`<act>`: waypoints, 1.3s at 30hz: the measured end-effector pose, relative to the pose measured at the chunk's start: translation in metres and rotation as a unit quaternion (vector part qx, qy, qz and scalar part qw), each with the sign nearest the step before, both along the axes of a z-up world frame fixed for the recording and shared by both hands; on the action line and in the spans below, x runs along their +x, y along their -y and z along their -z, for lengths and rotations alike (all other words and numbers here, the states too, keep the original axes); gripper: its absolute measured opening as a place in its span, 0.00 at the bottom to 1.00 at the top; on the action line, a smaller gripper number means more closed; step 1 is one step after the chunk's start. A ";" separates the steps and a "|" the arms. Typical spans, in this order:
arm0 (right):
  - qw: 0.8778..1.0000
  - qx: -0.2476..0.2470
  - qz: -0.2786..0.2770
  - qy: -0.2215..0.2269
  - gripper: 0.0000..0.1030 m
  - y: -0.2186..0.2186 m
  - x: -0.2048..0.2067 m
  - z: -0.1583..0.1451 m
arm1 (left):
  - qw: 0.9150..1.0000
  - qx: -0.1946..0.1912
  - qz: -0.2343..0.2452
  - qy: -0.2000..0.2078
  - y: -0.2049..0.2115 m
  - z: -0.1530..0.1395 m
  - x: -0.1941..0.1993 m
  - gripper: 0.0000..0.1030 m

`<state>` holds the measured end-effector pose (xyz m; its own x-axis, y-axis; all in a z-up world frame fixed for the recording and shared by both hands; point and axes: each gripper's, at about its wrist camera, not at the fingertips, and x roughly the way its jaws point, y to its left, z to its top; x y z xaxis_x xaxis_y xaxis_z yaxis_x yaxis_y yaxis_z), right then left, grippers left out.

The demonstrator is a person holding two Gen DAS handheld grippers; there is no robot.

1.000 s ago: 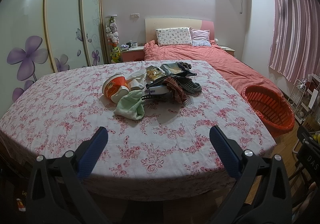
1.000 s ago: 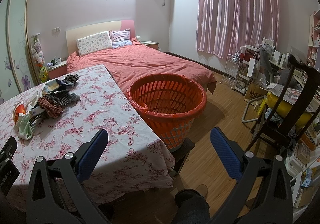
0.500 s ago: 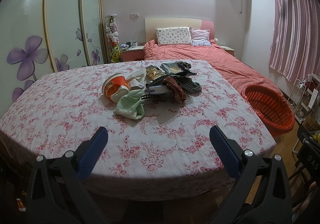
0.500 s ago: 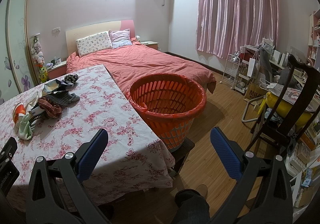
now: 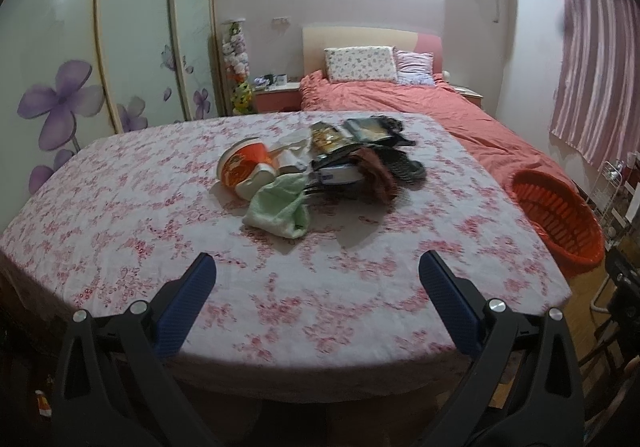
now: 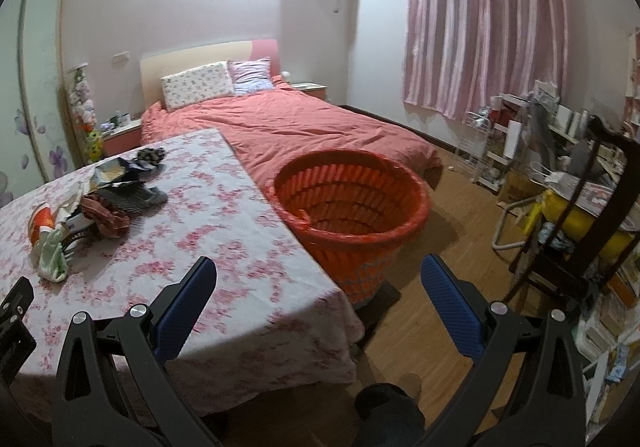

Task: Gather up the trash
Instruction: 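Grasp the orange paper cup with the left tool while the right tool reaches toward the dark sock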

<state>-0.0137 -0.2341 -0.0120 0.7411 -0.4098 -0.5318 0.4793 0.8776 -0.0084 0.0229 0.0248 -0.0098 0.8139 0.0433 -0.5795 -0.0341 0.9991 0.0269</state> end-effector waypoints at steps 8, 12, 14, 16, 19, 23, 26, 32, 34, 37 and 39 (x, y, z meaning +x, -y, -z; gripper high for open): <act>0.999 0.009 -0.051 0.002 0.98 -0.023 0.039 0.000 | 0.998 -0.022 -0.056 -0.020 -0.061 0.010 0.044 0.96; 0.997 0.021 -0.073 0.001 0.98 -0.031 0.055 0.001 | 0.996 -0.034 -0.072 -0.026 -0.089 0.010 0.070 0.96; 0.996 0.017 -0.082 0.001 0.98 -0.040 0.063 0.001 | 0.996 -0.037 -0.076 -0.027 -0.100 0.009 0.088 0.96; 0.996 0.009 -0.093 -0.001 0.98 -0.051 0.071 0.002 | 0.996 -0.043 -0.075 -0.033 -0.105 0.010 0.109 0.96; 0.994 -0.005 -0.107 -0.002 0.98 -0.062 0.086 0.003 | 0.996 -0.048 -0.069 -0.043 -0.107 0.014 0.138 0.96; 0.993 -0.002 -0.122 -0.003 0.98 -0.069 0.105 0.002 | 0.995 -0.047 -0.064 -0.065 -0.104 0.025 0.177 0.96; 0.991 0.003 -0.131 -0.005 0.98 -0.072 0.121 0.002 | 0.993 -0.055 -0.061 -0.085 -0.107 0.035 0.200 0.96; 0.989 0.018 -0.143 -0.018 0.98 -0.079 0.151 0.010 | 0.988 -0.078 -0.060 -0.118 -0.118 0.053 0.224 0.91; 0.989 0.021 -0.145 -0.023 0.98 -0.079 0.159 0.014 | 0.987 -0.084 -0.057 -0.123 -0.119 0.058 0.229 0.87; 0.988 0.026 -0.151 -0.026 0.98 -0.080 0.167 0.017 | 0.985 -0.099 -0.051 -0.134 -0.122 0.063 0.236 0.78; 0.987 0.028 -0.157 -0.026 0.98 -0.082 0.174 0.016 | 0.984 -0.103 -0.049 -0.136 -0.125 0.065 0.239 0.75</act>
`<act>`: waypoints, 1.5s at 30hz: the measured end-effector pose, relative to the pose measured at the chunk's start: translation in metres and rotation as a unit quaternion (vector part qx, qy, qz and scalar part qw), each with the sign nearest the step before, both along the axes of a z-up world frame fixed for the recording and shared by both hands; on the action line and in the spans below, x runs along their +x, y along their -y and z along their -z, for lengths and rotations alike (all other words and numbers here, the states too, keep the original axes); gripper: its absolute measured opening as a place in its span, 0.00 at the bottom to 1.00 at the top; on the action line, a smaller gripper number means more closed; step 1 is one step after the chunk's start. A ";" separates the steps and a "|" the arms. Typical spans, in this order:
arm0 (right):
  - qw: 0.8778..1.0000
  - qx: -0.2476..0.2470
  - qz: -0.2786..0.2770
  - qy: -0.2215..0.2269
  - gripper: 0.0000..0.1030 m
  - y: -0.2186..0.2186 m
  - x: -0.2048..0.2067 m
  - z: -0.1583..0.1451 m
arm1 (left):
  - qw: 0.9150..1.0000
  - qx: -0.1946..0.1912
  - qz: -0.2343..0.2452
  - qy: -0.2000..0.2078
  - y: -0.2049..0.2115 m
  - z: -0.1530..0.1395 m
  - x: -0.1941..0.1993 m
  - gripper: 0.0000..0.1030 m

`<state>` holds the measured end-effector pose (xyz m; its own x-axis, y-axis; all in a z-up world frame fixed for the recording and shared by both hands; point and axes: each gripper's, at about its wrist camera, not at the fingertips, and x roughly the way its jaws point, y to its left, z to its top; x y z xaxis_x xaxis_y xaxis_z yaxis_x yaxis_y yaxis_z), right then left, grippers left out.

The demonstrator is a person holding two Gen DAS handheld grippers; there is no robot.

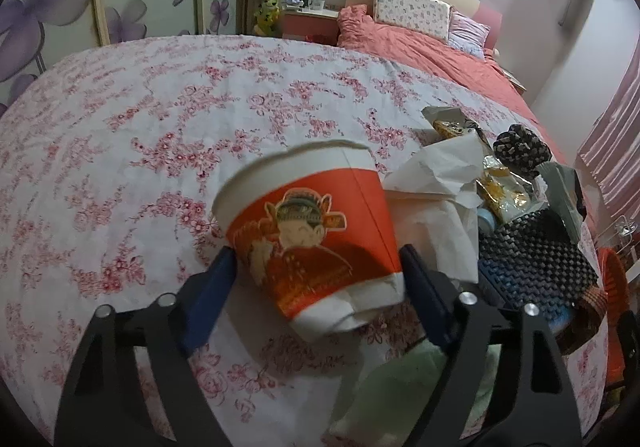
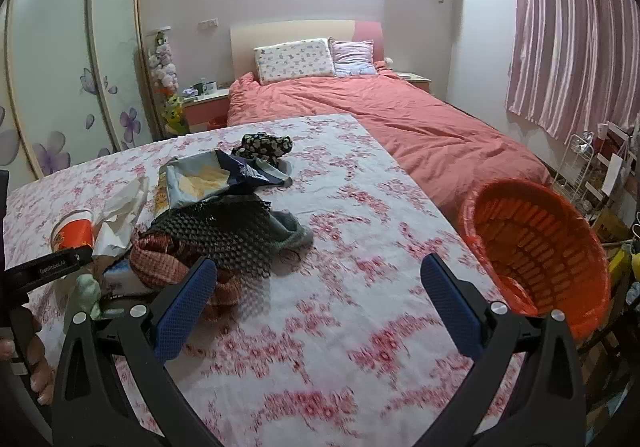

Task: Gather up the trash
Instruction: 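Grasp the orange paper cup with the left tool while the right tool reaches toward the dark sock, then grasp the dark sock with the right tool while the left tool lifts the cup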

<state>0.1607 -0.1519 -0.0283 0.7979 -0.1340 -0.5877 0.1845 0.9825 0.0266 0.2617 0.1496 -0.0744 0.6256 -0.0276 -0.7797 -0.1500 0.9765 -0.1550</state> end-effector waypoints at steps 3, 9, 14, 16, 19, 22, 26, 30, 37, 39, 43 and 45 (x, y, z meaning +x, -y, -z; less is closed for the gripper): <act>1.000 0.013 -0.009 0.002 0.98 -0.002 0.011 -0.004 | 1.000 0.006 -0.001 0.001 -0.002 -0.001 0.004 0.72; 0.998 0.055 -0.023 0.006 0.98 -0.010 0.045 -0.014 | 0.999 0.037 -0.004 0.009 -0.008 -0.006 0.005 0.72; 0.995 0.098 -0.020 -0.029 0.98 -0.020 0.081 -0.011 | 0.999 0.044 -0.011 0.009 -0.019 -0.006 0.003 0.72; 0.993 0.108 -0.015 -0.046 0.98 -0.024 0.091 -0.004 | 0.999 0.042 -0.014 0.008 -0.023 -0.006 0.002 0.72; 0.990 0.116 -0.017 -0.075 0.98 -0.032 0.106 0.007 | 0.999 0.038 -0.018 0.004 -0.027 -0.004 0.002 0.72; 0.992 0.090 -0.025 -0.083 0.91 -0.041 0.114 0.014 | 0.999 0.035 -0.018 0.005 -0.029 -0.004 0.001 0.72; 0.991 0.090 -0.051 -0.089 0.56 -0.042 0.116 0.019 | 0.999 0.036 -0.017 0.006 -0.028 -0.004 0.001 0.72; 0.990 0.097 -0.065 -0.075 0.37 -0.039 0.112 0.013 | 0.999 0.037 -0.017 0.008 -0.027 -0.005 0.001 0.72; 0.991 0.104 -0.076 -0.038 0.21 -0.028 0.097 -0.008 | 0.999 0.039 -0.014 0.022 -0.022 -0.015 -0.004 0.72; 0.991 0.108 -0.076 -0.029 0.21 -0.024 0.094 -0.013 | 0.999 0.039 -0.011 0.027 -0.021 -0.019 -0.006 0.72; 0.990 0.118 -0.073 -0.010 0.20 -0.013 0.085 -0.024 | 0.998 0.039 -0.003 0.040 -0.012 -0.031 -0.013 0.72; 0.990 0.121 -0.072 -0.004 0.20 -0.008 0.081 -0.028 | 0.998 0.040 0.002 0.048 -0.007 -0.038 -0.016 0.72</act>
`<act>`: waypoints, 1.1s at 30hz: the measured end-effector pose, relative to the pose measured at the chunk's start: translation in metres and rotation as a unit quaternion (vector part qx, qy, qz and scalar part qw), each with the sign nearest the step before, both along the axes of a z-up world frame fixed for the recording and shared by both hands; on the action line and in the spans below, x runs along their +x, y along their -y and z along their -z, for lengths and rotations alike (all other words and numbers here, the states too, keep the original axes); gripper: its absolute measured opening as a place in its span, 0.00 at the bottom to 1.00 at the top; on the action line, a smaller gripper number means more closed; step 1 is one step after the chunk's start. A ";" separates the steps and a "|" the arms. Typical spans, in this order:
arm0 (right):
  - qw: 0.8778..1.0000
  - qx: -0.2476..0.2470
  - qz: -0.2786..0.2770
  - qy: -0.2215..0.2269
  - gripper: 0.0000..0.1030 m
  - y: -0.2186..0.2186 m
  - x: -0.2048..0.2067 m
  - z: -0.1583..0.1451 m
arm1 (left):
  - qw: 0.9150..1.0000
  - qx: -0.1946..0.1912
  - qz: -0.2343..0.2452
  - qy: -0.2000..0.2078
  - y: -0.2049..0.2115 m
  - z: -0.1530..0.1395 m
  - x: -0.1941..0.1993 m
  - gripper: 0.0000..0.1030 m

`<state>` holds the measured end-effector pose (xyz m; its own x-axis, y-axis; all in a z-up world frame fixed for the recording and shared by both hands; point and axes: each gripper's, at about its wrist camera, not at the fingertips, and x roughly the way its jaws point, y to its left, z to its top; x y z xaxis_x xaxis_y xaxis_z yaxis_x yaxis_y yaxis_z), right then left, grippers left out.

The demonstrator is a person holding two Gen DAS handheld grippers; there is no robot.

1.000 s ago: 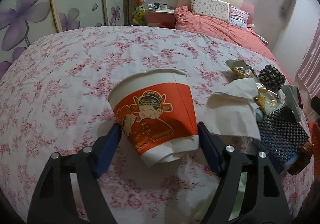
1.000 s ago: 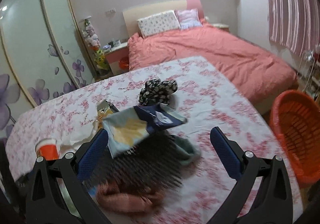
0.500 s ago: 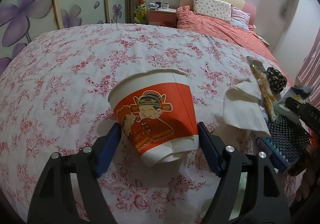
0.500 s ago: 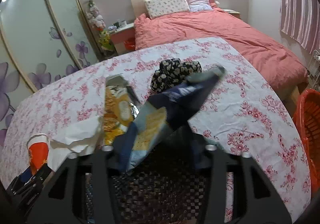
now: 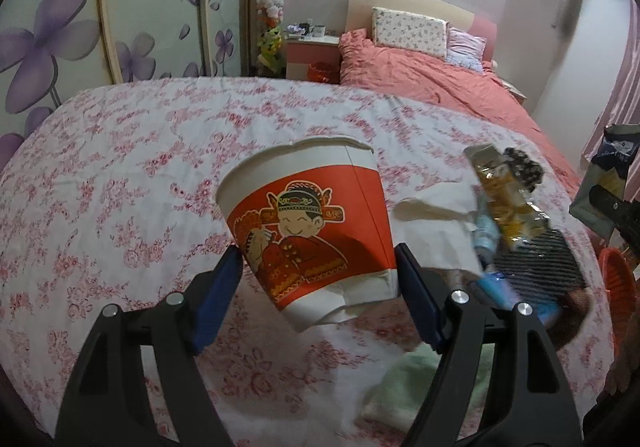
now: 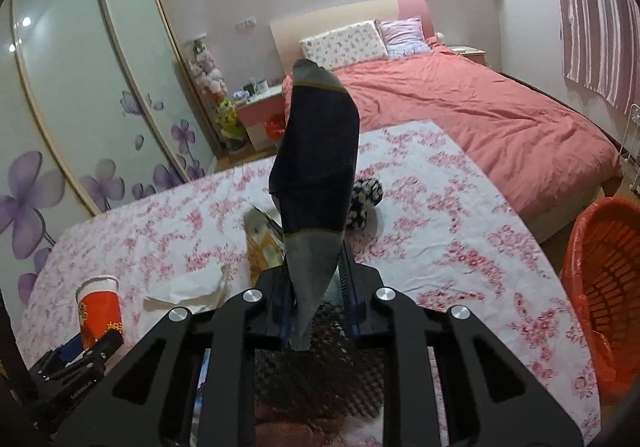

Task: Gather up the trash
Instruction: 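Grasp the dark sock with the right tool while the left tool lifts the cup, then carry cup and sock over the orange basket and open both tools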

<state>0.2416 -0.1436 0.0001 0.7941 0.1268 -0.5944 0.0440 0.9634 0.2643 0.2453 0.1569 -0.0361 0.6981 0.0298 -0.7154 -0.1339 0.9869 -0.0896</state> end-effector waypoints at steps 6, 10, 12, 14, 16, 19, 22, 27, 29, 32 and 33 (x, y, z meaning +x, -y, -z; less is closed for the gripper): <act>1.000 -0.004 0.009 0.013 0.20 0.013 -0.014 -0.010 | 1.000 0.000 0.014 0.015 0.014 -0.016 -0.010 0.72; 0.999 -0.012 0.021 0.021 0.20 0.026 -0.025 -0.017 | 0.999 -0.001 0.029 0.028 0.029 -0.029 -0.017 0.72; 0.999 -0.014 0.031 0.022 0.20 0.034 -0.032 -0.019 | 0.999 0.000 0.037 0.034 0.038 -0.034 -0.021 0.72; 0.999 -0.015 0.040 0.019 0.20 0.042 -0.037 -0.019 | 0.998 0.001 0.044 0.039 0.046 -0.039 -0.024 0.72; 0.999 -0.017 0.047 0.017 0.20 0.048 -0.042 -0.018 | 0.998 0.004 0.052 0.045 0.058 -0.045 -0.029 0.72; 0.998 -0.019 0.056 0.014 0.20 0.057 -0.051 -0.016 | 0.997 0.008 0.063 0.051 0.072 -0.051 -0.034 0.72; 0.998 -0.021 0.066 0.011 0.20 0.066 -0.057 -0.014 | 0.996 0.012 0.076 0.055 0.089 -0.055 -0.038 0.72; 0.996 -0.024 0.082 0.008 0.20 0.084 -0.068 -0.010 | 0.993 0.020 0.100 0.061 0.117 -0.061 -0.044 0.72; 0.995 -0.025 0.091 0.005 0.20 0.092 -0.073 -0.007 | 0.992 0.023 0.109 0.063 0.128 -0.063 -0.047 0.72; 0.994 -0.025 0.105 0.001 0.20 0.105 -0.080 -0.003 | 0.990 0.028 0.125 0.066 0.150 -0.065 -0.050 0.72; 0.994 -0.024 0.110 -0.001 0.20 0.110 -0.081 -0.001 | 0.988 0.030 0.132 0.067 0.159 -0.066 -0.051 0.72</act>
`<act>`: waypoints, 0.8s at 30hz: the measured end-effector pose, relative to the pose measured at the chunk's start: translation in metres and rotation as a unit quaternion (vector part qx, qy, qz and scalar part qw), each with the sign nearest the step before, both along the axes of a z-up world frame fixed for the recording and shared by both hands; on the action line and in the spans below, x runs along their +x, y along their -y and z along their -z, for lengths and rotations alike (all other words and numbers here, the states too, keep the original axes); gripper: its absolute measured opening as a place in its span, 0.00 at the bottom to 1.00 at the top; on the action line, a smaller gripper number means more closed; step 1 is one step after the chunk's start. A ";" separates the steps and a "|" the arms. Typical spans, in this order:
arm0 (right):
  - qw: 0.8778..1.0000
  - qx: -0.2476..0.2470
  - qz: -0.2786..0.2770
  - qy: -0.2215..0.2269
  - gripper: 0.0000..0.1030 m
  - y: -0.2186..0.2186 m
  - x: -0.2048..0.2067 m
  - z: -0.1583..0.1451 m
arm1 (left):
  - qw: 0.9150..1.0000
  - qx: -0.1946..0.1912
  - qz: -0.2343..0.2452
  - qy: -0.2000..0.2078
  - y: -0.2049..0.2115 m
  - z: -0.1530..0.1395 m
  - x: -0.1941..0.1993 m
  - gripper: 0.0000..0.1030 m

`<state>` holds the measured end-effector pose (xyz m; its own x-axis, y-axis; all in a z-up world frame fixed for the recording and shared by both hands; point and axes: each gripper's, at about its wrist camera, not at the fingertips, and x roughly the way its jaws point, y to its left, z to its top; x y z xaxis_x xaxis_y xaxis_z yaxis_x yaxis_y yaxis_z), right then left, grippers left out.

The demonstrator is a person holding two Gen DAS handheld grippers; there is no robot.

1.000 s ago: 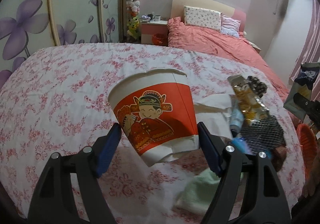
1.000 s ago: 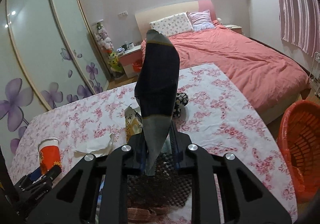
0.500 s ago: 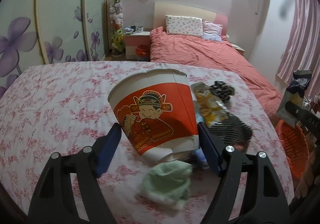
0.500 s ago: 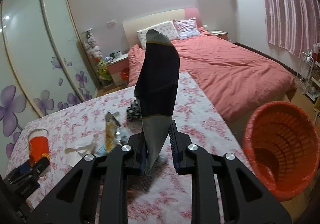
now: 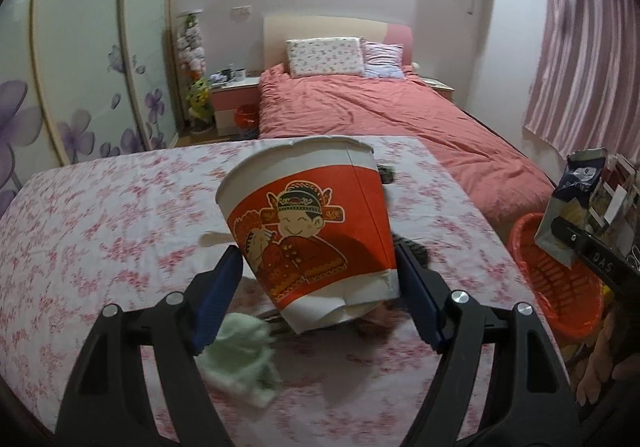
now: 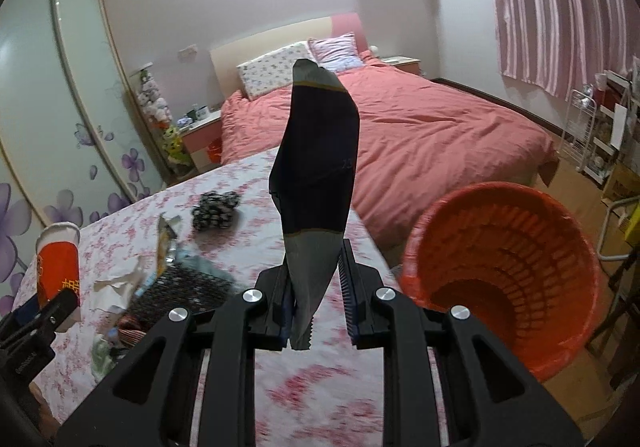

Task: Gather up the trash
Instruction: 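Carry cup and sock over the orange basket and open both tools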

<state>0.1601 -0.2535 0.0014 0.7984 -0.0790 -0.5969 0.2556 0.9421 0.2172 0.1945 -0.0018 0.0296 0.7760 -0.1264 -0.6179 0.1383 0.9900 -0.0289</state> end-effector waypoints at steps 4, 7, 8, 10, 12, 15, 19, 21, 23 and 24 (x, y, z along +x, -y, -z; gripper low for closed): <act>1.000 0.000 0.018 -0.005 0.20 0.019 -0.005 0.005 | 1.000 0.008 0.027 0.004 0.032 0.000 -0.005 0.72; 0.999 0.002 0.033 -0.009 0.20 0.032 -0.009 0.009 | 0.999 0.010 0.048 0.003 0.055 0.002 -0.008 0.72; 0.999 0.003 0.039 -0.010 0.20 0.037 -0.011 0.010 | 0.999 0.011 0.053 0.002 0.061 0.003 -0.009 0.72; 0.999 0.005 0.047 -0.013 0.20 0.047 -0.013 0.014 | 0.998 0.012 0.067 0.000 0.077 0.005 -0.009 0.72; 0.998 0.006 0.057 -0.017 0.20 0.056 -0.014 0.018 | 0.996 0.013 0.083 -0.002 0.094 0.007 -0.009 0.72; 0.998 0.008 0.066 -0.022 0.20 0.066 -0.015 0.020 | 0.995 0.014 0.103 -0.005 0.117 0.011 -0.010 0.72; 0.996 0.012 0.079 -0.027 0.20 0.086 -0.017 0.028 | 0.991 0.014 0.129 -0.010 0.145 0.017 -0.009 0.72; 0.996 0.014 0.084 -0.029 0.20 0.097 -0.019 0.032 | 0.990 0.013 0.142 -0.013 0.159 0.020 -0.009 0.72; 0.995 0.017 0.089 -0.032 0.20 0.105 -0.020 0.036 | 0.988 0.011 0.155 -0.016 0.171 0.023 -0.007 0.72; 0.995 0.018 0.091 -0.033 0.20 0.110 -0.020 0.037 | 0.987 0.009 0.161 -0.018 0.177 0.024 -0.006 0.72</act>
